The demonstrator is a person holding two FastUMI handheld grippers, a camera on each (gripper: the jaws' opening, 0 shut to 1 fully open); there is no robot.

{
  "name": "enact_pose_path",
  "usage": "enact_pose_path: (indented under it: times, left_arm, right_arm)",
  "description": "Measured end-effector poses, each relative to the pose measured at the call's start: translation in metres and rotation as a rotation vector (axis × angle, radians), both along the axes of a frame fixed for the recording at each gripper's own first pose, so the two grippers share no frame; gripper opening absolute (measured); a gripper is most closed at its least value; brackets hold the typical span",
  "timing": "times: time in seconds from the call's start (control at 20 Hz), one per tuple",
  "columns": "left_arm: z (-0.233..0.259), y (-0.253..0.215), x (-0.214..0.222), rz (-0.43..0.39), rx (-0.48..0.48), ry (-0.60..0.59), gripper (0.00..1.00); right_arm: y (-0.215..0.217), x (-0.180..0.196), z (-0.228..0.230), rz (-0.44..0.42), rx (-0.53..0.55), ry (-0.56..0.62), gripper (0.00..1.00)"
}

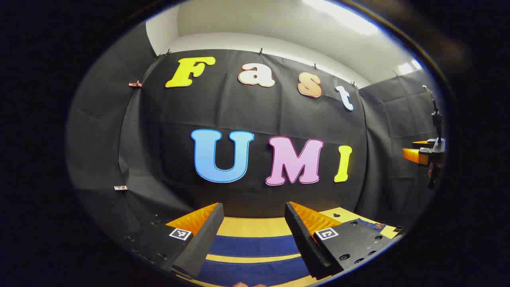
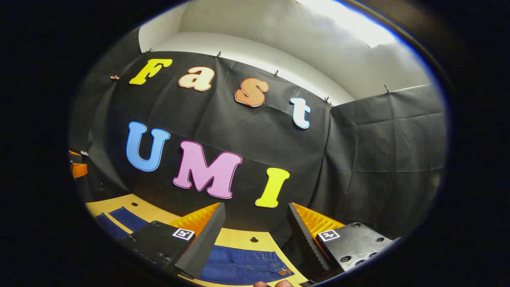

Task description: Grasp the waist and the cuffs of the jeans and fold them to make the two legs overlap; first hold the waist and fold one-third of the jeans toward the cuffs, then hold the cuffs and fold the remaining one-third in the same direction to finish folding.

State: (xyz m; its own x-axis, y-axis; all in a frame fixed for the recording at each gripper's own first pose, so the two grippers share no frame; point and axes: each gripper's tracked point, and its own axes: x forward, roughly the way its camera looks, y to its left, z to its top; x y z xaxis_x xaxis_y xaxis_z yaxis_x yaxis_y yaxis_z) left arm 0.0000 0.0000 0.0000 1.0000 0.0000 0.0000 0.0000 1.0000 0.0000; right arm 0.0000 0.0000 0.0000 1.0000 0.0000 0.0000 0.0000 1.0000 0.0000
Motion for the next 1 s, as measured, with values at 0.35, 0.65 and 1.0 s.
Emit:
enact_pose_path:
  times: [0.35,0.65,1.0]
  left_arm:
    - [-0.008,0.015,-0.017,0.001,0.062,0.018,0.97]
    - [-0.006,0.016,-0.019,-0.010,0.075,0.017,0.94]
    - [-0.053,0.042,-0.020,-0.045,0.131,0.136,0.96]
  right_arm:
    - [0.007,0.001,-0.003,0.000,0.011,0.009,0.96]
    - [0.014,0.002,0.001,0.005,0.000,-0.004,0.96]
    - [0.008,0.009,-0.002,0.018,-0.081,0.005,0.96]
